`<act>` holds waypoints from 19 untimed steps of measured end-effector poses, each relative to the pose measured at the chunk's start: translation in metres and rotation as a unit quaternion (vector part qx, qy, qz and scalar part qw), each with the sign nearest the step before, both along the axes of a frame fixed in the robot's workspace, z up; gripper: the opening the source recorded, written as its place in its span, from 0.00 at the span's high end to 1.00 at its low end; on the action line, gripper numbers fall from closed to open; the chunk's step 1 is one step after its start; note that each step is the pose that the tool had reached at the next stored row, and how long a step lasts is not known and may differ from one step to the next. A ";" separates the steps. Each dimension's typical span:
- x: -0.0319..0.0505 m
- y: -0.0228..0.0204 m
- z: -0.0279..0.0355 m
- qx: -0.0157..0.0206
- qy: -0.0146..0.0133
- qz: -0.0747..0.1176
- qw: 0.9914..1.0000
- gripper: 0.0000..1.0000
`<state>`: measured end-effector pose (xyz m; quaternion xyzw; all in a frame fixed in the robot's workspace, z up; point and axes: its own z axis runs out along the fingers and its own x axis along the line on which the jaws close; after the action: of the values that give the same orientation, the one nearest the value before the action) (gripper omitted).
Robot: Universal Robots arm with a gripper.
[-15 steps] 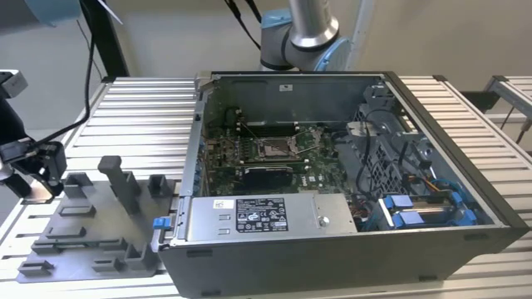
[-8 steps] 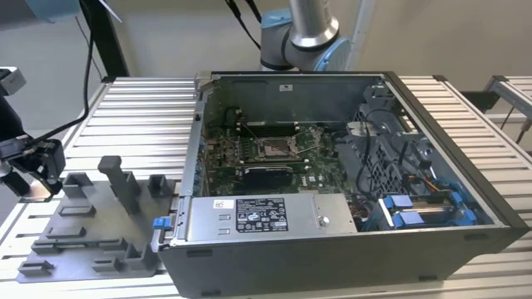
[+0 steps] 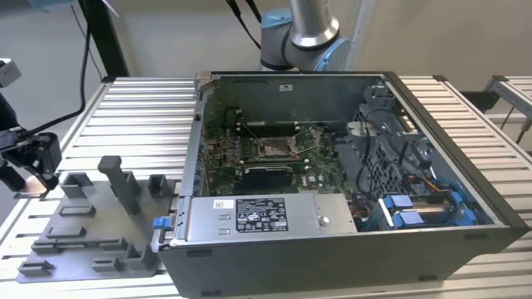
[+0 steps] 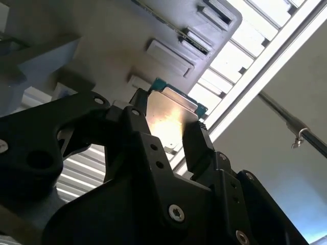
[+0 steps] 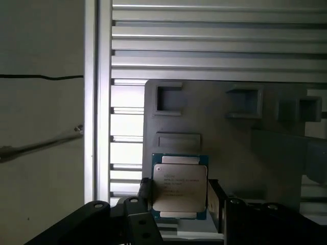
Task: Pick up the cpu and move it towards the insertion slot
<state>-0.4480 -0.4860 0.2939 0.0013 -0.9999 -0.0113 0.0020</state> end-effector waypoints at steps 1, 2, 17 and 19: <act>0.0000 0.0000 0.0012 0.000 0.000 0.000 1.000 1.00; 0.0000 0.0000 0.0023 0.000 0.000 0.000 1.000 1.00; 0.0000 0.0000 0.0132 0.000 0.000 0.000 1.000 1.00; 0.0000 0.0000 0.0158 0.000 0.000 0.000 1.000 1.00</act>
<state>-0.4480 -0.4860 0.3097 0.0013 -0.9999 -0.0113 0.0021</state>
